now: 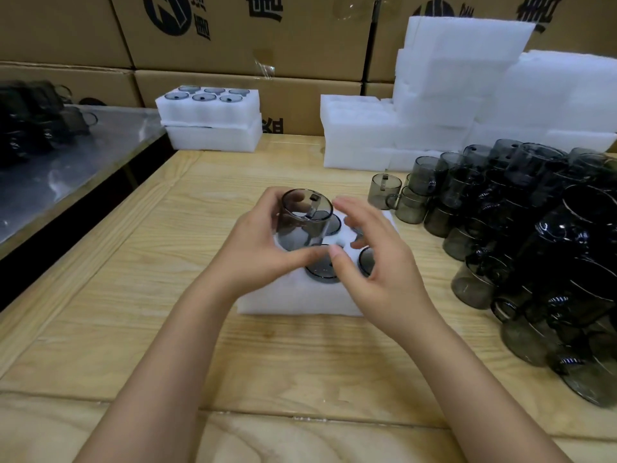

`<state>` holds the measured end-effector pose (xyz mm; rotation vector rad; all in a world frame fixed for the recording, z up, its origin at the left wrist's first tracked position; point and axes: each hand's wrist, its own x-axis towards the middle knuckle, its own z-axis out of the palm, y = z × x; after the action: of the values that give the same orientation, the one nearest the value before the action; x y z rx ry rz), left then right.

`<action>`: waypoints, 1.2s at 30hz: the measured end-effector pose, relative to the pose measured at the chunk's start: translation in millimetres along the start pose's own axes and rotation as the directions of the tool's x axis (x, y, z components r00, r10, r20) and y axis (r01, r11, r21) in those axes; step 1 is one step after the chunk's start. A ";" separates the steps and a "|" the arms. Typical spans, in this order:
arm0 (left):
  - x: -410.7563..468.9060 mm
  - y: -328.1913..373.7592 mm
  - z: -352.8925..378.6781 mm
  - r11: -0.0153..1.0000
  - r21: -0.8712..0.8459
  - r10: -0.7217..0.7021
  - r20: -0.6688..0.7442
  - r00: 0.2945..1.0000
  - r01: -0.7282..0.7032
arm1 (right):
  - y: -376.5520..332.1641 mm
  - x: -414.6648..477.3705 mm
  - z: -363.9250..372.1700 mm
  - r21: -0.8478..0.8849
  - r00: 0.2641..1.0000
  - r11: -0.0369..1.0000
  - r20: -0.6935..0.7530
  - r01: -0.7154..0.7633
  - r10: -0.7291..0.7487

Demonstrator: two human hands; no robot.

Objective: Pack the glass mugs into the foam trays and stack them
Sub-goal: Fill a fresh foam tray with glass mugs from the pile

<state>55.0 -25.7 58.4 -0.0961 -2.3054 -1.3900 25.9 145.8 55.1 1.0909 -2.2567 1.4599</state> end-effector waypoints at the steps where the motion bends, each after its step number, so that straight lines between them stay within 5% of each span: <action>1: 0.9 -2.0 -6.1 0.999 -0.023 -0.026 0.025 0.999 0.027 | 0.6 -0.1 0.3 -0.016 0.999 1.000 0.047 -0.016 0.017; 7: -1.7 -22.3 -42.8 0.974 -0.147 -0.136 0.223 0.965 0.171 | 4.7 -2.3 3.5 -0.132 0.996 0.991 0.080 -0.031 0.042; 17: -4.4 -27.7 -40.0 0.976 0.054 -0.216 0.313 0.925 0.210 | 9.0 0.1 13.7 -0.105 0.988 0.991 0.122 -0.080 0.093; 26: -5.3 -30.8 -39.0 0.961 0.131 -0.278 0.394 0.876 0.245 | 3.9 11.0 29.4 -0.207 0.963 0.978 0.268 0.023 0.034; 29: -2.8 -23.1 -34.5 0.963 -0.084 -0.225 0.262 0.938 0.255 | 1.4 13.1 33.0 -0.265 0.965 0.962 0.260 0.068 0.003; 31: -0.6 -18.9 -24.9 0.989 -0.071 -0.122 0.102 0.987 0.130 | -2.9 16.4 33.6 -0.216 0.961 0.975 0.277 0.049 0.013; 34: 0.7 -18.2 -10.8 1.000 0.000 0.023 0.071 0.997 -0.023 | -13.2 30.4 37.9 -0.104 0.957 0.994 0.291 0.042 -0.010; 36: 1.2 -20.9 -10.6 0.997 -0.069 0.042 0.030 0.999 -0.040 | -18.5 43.0 47.0 -0.222 0.939 0.971 0.343 0.094 -0.012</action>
<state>51.6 -45.3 45.9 -0.1869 -2.2684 -1.4569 17.9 81.6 69.5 1.4011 -2.5235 1.0082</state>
